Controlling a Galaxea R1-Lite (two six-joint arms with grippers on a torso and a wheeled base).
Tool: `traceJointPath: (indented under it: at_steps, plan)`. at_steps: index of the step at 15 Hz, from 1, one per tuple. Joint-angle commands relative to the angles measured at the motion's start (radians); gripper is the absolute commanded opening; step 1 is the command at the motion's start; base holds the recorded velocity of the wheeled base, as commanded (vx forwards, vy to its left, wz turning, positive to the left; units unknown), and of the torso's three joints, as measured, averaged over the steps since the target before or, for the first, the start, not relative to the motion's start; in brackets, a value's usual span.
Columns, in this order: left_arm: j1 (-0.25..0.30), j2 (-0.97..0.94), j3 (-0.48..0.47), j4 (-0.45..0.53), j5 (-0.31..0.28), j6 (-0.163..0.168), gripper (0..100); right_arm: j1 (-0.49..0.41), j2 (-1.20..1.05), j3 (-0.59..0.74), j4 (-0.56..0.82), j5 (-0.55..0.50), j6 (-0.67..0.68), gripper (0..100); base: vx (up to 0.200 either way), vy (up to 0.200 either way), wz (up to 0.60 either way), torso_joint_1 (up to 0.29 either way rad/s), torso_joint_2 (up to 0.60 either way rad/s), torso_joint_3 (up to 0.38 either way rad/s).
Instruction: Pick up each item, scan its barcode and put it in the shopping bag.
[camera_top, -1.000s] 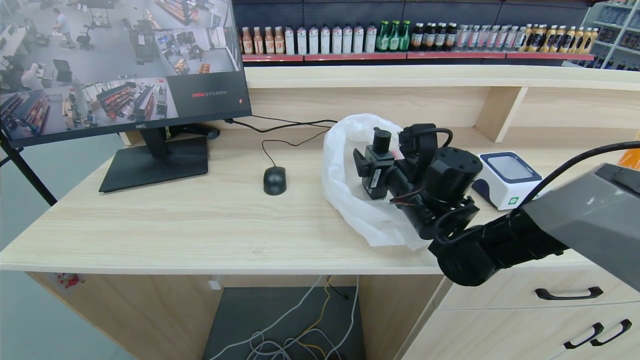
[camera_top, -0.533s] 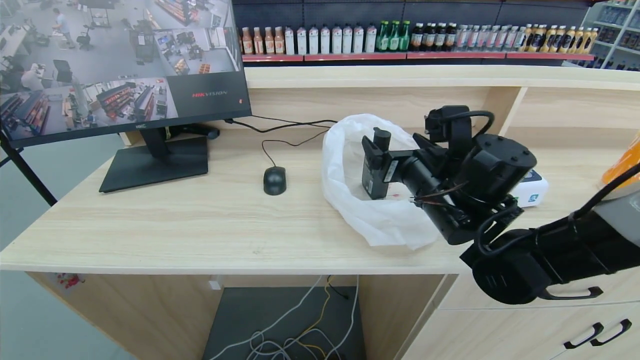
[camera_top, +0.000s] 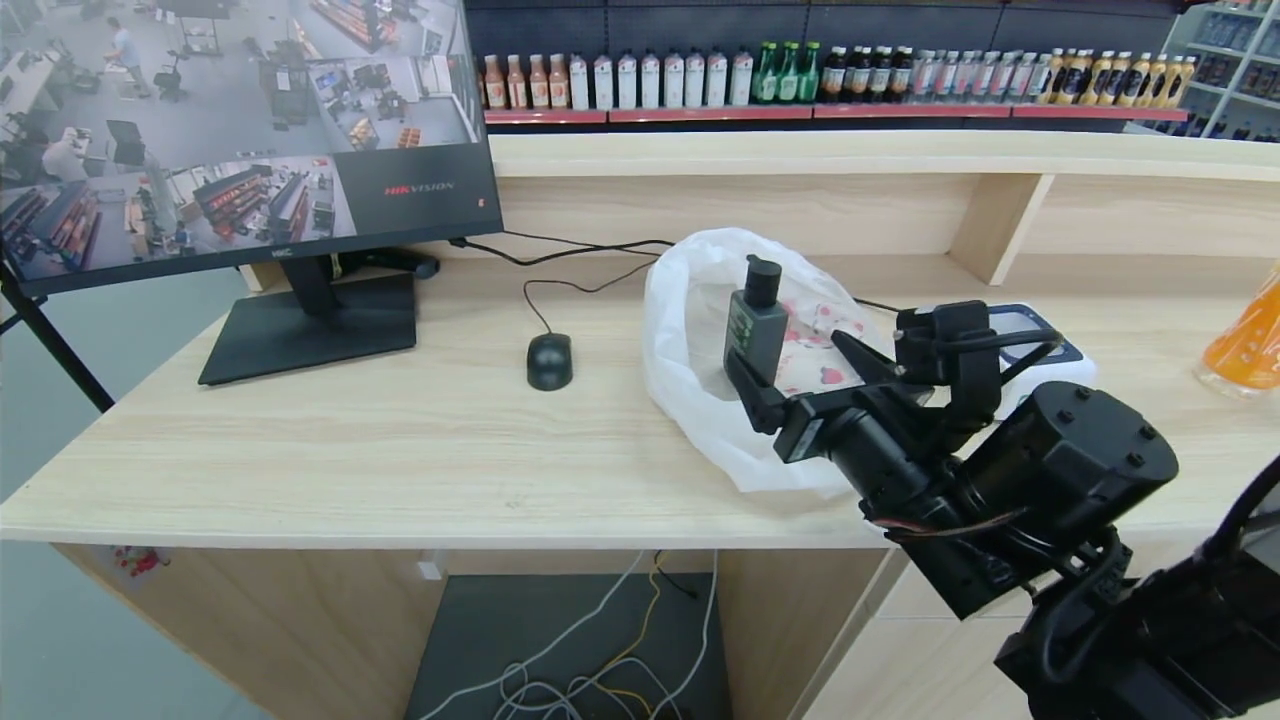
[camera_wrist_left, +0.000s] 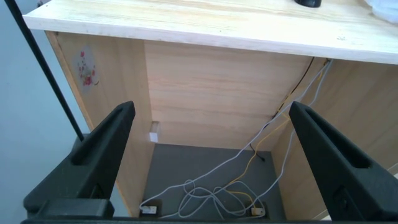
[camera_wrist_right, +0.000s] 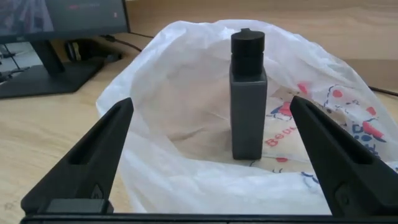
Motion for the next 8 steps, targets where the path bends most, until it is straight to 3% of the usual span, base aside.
traceJointPath:
  at_steps: [1, 7, 8]
  plan:
    - [0.0, 0.0, 0.0, 0.0, 0.0, 0.001, 100, 0.009, -0.024, -0.014, 0.0, 0.0, -0.001, 100, -0.2, 0.0, 0.0, 0.002, 0.01, 0.002]
    - [0.0, 0.0, 0.0, 0.0, 0.0, -0.008, 100, -0.04, -0.007, -0.048, 0.0, -0.006, 0.01, 100, 0.0, 0.0, 0.0, 0.0, 0.0, 0.0]
    - [0.0, 0.0, 0.0, 0.0, 0.0, -0.008, 100, -0.052, -0.006, -0.054, 0.0, -0.006, 0.01, 100, 0.0, -0.2, 0.0, 0.012, 0.01, 0.002]
